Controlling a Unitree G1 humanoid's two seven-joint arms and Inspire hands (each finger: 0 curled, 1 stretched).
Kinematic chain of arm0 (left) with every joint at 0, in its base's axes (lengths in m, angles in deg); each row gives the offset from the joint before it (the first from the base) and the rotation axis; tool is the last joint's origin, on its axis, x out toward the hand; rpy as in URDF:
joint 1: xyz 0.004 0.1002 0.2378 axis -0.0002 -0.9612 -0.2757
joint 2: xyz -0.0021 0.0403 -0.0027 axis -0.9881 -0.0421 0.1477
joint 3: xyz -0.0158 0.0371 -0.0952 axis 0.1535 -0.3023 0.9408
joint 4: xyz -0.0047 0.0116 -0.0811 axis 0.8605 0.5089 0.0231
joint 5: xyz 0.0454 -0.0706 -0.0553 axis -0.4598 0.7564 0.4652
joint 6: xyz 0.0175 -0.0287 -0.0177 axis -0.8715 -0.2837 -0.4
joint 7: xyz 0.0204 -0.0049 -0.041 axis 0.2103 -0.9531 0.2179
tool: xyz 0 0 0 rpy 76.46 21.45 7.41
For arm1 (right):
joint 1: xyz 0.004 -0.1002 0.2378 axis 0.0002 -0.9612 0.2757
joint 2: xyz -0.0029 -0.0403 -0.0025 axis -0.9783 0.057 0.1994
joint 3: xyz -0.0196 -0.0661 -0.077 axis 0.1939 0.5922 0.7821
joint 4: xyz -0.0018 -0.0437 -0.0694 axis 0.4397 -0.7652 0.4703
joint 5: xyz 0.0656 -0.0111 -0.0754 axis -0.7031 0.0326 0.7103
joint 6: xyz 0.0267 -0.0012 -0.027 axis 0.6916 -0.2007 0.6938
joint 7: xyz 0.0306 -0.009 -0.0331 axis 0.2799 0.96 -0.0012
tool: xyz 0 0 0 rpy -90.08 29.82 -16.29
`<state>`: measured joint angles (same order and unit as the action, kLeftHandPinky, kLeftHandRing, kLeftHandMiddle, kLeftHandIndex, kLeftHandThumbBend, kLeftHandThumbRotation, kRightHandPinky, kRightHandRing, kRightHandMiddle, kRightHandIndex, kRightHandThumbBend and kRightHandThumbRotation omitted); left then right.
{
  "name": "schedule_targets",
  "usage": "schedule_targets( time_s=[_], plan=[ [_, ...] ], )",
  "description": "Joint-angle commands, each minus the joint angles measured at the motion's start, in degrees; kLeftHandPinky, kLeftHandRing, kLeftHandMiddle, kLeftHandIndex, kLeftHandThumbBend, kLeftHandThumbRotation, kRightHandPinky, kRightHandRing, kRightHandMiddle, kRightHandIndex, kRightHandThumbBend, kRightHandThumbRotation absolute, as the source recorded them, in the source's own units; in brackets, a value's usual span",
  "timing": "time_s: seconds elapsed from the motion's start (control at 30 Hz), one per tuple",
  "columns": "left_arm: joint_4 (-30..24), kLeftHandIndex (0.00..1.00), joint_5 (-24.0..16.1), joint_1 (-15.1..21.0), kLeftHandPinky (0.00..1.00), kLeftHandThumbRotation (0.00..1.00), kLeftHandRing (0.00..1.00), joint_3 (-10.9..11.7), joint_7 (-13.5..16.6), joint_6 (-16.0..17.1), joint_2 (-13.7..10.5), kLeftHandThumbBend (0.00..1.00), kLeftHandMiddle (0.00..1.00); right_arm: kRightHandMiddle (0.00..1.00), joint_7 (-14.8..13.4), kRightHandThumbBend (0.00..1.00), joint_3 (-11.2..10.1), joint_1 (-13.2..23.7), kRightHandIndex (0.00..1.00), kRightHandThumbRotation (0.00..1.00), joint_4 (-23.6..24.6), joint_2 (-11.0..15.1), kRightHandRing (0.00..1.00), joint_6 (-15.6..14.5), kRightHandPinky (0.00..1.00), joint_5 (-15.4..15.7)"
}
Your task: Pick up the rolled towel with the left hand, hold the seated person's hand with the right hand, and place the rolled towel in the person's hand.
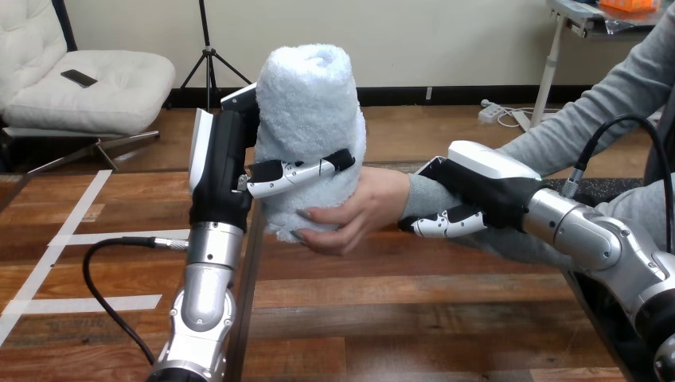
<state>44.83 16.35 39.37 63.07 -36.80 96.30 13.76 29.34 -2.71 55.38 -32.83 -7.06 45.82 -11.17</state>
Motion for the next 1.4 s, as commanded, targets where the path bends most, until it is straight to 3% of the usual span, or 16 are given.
schedule_targets(
  time_s=[0.0,1.37],
  plan=[
    [0.1,0.41,0.1,4.6,0.3,0.0,0.33,-1.0,0.5,1.8,1.8,0.56,0.38,0.39,-0.3,0.37,-1.4,5.8,0.42,0.43,2.4,-1.4,0.31,0.4,0.27,-1.3],
    [1.1,0.41,-0.2,4.1,0.31,0.0,0.34,-2.0,1.1,1.8,5.3,0.56,0.39,0.39,-0.5,0.36,-1.5,5.2,0.43,0.43,2.5,-1.0,0.32,0.6,0.28,-1.5]
  ],
)
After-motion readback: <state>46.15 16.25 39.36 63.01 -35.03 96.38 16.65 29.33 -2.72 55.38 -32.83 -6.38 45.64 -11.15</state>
